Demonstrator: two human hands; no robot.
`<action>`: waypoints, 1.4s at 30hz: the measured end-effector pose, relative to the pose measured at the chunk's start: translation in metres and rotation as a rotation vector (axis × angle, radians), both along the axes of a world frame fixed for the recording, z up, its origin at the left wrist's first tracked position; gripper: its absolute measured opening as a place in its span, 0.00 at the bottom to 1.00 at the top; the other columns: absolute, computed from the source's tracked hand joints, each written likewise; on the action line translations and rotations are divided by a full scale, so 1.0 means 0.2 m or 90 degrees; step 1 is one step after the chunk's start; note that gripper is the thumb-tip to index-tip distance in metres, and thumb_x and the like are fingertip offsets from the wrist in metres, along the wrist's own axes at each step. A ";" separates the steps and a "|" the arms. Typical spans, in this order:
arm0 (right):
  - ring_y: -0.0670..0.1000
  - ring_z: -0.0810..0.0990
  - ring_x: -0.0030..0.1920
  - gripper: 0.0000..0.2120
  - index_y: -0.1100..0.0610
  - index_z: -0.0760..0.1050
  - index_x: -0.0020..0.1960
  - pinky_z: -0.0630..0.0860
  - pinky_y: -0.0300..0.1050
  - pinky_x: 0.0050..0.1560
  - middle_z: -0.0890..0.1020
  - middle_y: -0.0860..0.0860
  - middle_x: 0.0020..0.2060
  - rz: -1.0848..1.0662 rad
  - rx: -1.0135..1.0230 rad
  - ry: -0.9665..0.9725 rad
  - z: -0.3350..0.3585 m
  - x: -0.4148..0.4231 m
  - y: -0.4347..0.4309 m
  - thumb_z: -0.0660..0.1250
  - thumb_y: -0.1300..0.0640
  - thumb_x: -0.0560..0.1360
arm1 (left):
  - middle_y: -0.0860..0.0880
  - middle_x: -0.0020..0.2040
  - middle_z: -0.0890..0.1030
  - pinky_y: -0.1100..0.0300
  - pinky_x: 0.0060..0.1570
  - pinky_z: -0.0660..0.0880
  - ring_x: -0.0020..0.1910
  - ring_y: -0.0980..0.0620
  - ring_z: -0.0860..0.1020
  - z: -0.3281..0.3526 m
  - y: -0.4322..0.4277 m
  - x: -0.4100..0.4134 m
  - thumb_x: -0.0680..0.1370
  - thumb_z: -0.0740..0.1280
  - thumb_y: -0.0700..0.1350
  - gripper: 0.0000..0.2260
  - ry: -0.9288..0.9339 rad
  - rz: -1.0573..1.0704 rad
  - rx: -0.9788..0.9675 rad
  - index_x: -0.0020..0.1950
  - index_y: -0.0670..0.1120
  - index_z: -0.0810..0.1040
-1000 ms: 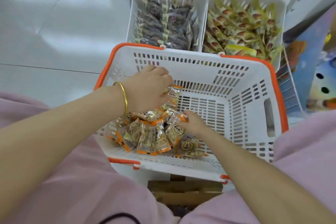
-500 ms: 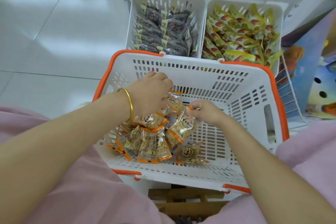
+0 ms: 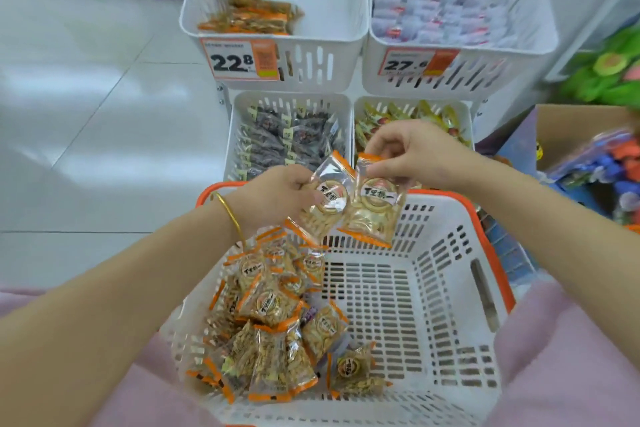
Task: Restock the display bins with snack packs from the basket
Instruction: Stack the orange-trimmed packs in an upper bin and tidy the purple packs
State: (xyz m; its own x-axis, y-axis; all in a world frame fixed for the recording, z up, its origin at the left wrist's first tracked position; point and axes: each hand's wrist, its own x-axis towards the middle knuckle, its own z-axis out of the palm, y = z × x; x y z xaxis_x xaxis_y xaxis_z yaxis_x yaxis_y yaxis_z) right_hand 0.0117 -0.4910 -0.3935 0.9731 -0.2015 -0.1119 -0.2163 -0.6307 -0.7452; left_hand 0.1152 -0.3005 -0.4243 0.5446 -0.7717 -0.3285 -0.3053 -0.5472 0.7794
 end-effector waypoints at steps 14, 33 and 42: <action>0.41 0.73 0.27 0.06 0.56 0.78 0.39 0.72 0.35 0.30 0.78 0.49 0.29 -0.124 0.122 -0.186 -0.05 0.06 0.07 0.74 0.62 0.69 | 0.41 0.58 0.80 0.44 0.60 0.74 0.57 0.43 0.79 -0.04 -0.05 -0.01 0.71 0.71 0.57 0.24 0.294 0.076 -0.149 0.62 0.46 0.74; 0.42 0.79 0.33 0.07 0.58 0.75 0.48 0.78 0.39 0.30 0.79 0.48 0.36 -0.126 0.117 -0.177 0.36 0.48 -0.05 0.71 0.62 0.72 | 0.52 0.53 0.75 0.65 0.54 0.70 0.53 0.55 0.74 0.26 -0.21 0.38 0.73 0.71 0.43 0.20 -0.165 0.147 -0.282 0.62 0.47 0.69; 0.57 0.76 0.47 0.05 0.60 0.74 0.47 0.67 0.43 0.41 0.79 0.56 0.46 -0.134 -0.457 -0.047 0.37 1.05 -0.24 0.69 0.62 0.73 | 0.42 0.74 0.63 0.42 0.74 0.48 0.76 0.42 0.54 0.16 -0.24 0.74 0.76 0.63 0.52 0.23 -0.649 0.131 -0.053 0.68 0.42 0.69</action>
State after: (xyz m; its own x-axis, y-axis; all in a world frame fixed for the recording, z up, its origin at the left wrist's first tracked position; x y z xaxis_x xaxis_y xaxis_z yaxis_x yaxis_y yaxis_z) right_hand 0.2209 -0.5384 -0.3196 0.9059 -0.3832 0.1803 -0.3516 -0.9179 -0.1840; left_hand 0.2633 -0.3488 -0.3928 0.6575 -0.6317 0.4108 -0.7466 -0.6196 0.2423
